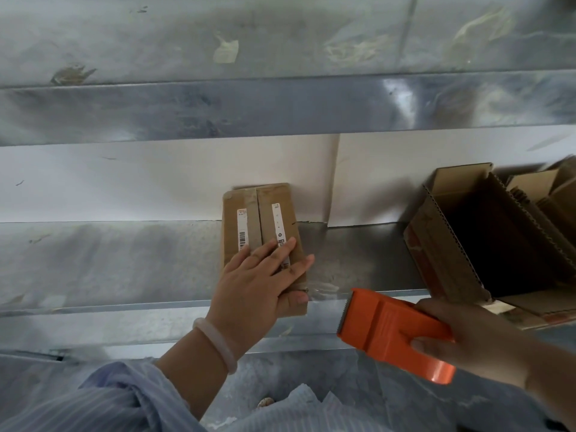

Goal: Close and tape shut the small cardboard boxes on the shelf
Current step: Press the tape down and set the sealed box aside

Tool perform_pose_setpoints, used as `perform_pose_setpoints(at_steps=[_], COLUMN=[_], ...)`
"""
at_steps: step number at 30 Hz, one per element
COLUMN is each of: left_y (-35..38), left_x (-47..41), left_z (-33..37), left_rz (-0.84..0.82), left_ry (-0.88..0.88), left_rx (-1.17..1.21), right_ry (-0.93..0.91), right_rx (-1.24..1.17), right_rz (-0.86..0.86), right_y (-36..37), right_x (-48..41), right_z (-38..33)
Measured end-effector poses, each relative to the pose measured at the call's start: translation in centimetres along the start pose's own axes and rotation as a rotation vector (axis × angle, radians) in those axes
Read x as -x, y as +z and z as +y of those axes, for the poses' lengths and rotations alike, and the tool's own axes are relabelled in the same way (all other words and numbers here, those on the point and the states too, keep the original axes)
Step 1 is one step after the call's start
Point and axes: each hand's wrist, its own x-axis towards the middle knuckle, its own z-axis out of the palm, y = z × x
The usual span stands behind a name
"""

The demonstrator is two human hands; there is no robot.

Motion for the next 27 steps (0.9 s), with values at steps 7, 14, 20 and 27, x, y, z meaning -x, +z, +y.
perform_pose_setpoints(at_steps=[7, 14, 20, 27], left_y=[-0.2, -0.3, -0.6, -0.8], left_x=[-0.1, -0.1, -0.2, -0.1], left_z=[0.2, 0.4, 0.4, 0.2], left_rz=[-0.002, -0.047, -0.053, -0.058], left_ry=[-0.002, -0.017, -0.014, 0.0], left_rx=[-0.002, -0.009, -0.018, -0.007], right_ry=[0.157, 0.217, 0.271, 0.415], right_rx=[0.105, 0.084, -0.11, -0.049], right_rz=[0.014, -0.034, -0.071, -0.102], right_y=[1.3, 2.4, 3.1, 6.9], right_x=[-1.4, -3.9, -4.5, -3.3], right_z=[-2.3, -5.4, -5.6, -2.2])
